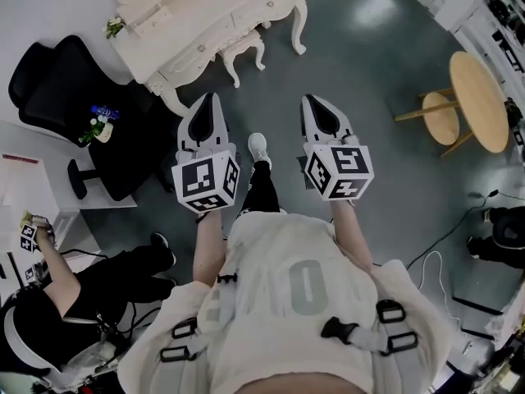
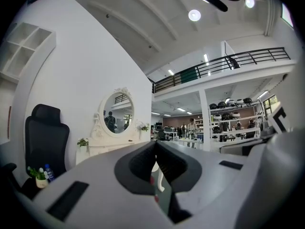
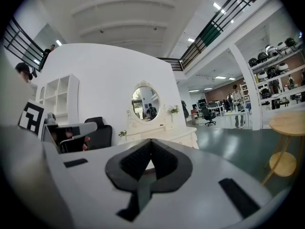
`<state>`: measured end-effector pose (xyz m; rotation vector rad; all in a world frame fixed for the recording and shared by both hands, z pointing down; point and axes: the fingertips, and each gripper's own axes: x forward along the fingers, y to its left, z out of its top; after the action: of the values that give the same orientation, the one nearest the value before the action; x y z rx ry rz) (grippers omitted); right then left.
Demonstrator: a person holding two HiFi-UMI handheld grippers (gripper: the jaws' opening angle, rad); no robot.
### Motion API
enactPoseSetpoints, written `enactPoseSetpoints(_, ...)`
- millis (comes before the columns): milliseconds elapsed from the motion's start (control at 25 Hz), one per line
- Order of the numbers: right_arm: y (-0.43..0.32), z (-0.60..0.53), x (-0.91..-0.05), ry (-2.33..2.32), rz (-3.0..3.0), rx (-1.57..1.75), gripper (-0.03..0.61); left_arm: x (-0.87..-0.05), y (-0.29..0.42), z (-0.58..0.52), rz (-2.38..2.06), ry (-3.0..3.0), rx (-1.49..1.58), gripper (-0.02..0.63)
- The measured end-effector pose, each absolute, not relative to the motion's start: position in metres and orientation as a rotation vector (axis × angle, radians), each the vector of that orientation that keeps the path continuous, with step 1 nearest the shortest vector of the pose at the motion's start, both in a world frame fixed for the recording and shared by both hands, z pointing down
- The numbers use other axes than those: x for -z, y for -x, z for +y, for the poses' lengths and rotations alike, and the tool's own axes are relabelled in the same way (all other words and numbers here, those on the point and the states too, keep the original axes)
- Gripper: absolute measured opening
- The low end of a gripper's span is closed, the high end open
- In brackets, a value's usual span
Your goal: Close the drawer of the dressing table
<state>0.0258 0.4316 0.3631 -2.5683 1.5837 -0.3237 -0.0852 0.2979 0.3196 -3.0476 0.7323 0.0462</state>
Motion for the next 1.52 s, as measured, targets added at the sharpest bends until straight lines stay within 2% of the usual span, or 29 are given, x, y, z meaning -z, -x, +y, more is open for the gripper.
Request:
enactPoseSetpoints(440, -0.102, 0.344, -0.364, 2.598, 1.597, 0.317, 0.007, -0.310, 0.004, 0.203, 0.717, 3.067, -0.111, 0.018)
enactPoseSetpoints(1160, -0.256, 0.108, -0.358, 2.566, 1.691, 0.397, 0.007, -0.310, -0.145, -0.022, 0.788, 3.104, -0.101, 0.018)
enactPoseSetpoints(1520, -0.297, 0.034, -0.356, 2.547, 1.761, 0.351, 0.008, -0.306, -0.187, -0.082, 0.851, 3.068, -0.105, 0.018)
